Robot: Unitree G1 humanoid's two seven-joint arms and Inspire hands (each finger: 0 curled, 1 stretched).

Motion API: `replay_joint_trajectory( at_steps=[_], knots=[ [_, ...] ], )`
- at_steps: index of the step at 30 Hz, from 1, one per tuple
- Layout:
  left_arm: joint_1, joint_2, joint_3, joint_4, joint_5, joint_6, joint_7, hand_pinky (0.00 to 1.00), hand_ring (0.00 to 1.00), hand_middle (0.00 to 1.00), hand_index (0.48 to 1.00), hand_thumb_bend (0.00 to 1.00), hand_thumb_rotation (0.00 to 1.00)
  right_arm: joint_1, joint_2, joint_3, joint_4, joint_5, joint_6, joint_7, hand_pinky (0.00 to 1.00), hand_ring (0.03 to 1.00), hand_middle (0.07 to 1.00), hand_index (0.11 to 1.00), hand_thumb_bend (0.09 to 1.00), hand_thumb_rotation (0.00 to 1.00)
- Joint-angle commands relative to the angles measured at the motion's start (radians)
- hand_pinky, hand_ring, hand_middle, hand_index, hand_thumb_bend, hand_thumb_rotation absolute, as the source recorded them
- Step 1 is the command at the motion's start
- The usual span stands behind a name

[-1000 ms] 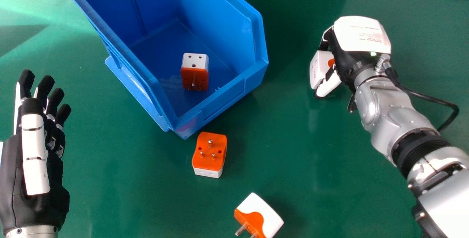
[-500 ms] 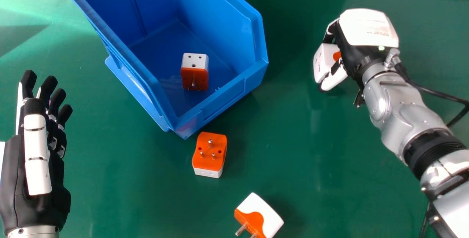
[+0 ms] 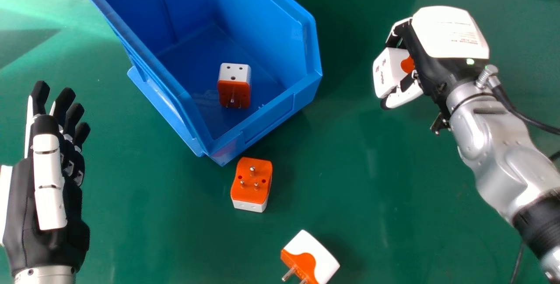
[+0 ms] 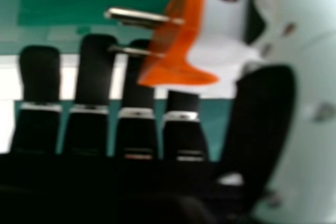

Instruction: Pick all objects and put in blue box

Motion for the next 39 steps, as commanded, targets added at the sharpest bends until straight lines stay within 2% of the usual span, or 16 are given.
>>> replay_joint_trajectory(
  at_steps=[1,3,7,9,12,16,21,29,31,36,39],
  knots=[
    [-0.001,0.0,0.005,0.005,-0.004,-0.025,-0.007,0.98,0.97,0.97,0.996,0.45,0.96,0.046,-0.03,-0.049,-0.115,0.009,0.015,0.035,0.31,0.43,0.529,0.529,0.492,0.0],
    [-0.005,0.002,0.006,0.009,-0.007,-0.025,-0.012,0.98,0.97,0.97,0.996,0.45,0.96,0.091,-0.038,-0.074,-0.187,0.015,0.022,0.066,0.31,0.43,0.529,0.529,0.492,0.0],
    [-0.007,0.003,0.008,0.008,-0.003,-0.025,-0.01,0.98,0.97,0.98,0.997,0.44,0.96,0.191,-0.054,-0.114,-0.364,-0.004,0.068,0.138,0.3,0.425,0.524,0.52,0.493,0.0],
    [-0.007,0.005,0.008,0.009,-0.002,-0.026,-0.012,0.98,0.97,0.98,0.997,0.44,0.96,0.237,-0.053,-0.131,-0.449,-0.016,0.093,0.164,0.3,0.425,0.524,0.52,0.493,0.0],
    [-0.008,0.005,0.008,0.005,0.006,-0.023,-0.005,0.98,0.97,0.98,0.998,0.44,0.96,0.318,-0.056,-0.163,-0.586,-0.018,0.089,0.182,0.3,0.422,0.524,0.515,0.493,0.0],
    [-0.02,0.007,0.007,0.02,0.0,-0.029,-0.013,0.99,0.98,0.98,0.999,0.44,0.97,0.391,-0.059,-0.187,-0.719,-0.043,0.081,0.204,0.31,0.424,0.528,0.508,0.493,0.0],
    [-0.028,0.006,0.004,0.026,0.001,-0.026,-0.015,0.98,0.97,0.98,1.0,0.44,0.97,0.43,-0.034,-0.202,-0.845,-0.063,0.104,0.27,0.3,0.432,0.542,0.509,0.49,0.0],
    [-0.032,0.006,0.003,0.024,0.005,-0.026,-0.013,0.98,0.97,0.98,1.0,0.46,0.95,0.438,0.042,-0.179,-0.928,-0.073,0.081,0.286,0.3,0.443,0.554,0.512,0.488,0.0],
    [-0.032,0.007,0.003,0.023,0.01,-0.03,-0.013,0.97,0.97,0.98,1.0,0.46,0.94,0.444,0.065,-0.167,-0.943,-0.073,0.067,0.288,0.31,0.445,0.554,0.51,0.488,0.0],
    [-0.032,0.006,0.005,0.023,0.003,-0.03,-0.015,0.97,0.97,0.98,1.0,0.45,0.95,0.446,0.111,-0.132,-0.956,-0.1,0.039,0.287,0.31,0.443,0.55,0.516,0.488,0.0],
    [-0.031,0.008,0.006,0.02,0.004,-0.029,-0.014,0.97,0.97,0.98,1.0,0.45,0.95,0.45,0.146,-0.113,-0.967,-0.097,0.041,0.306,0.3,0.437,0.546,0.523,0.488,0.0]
  ],
)
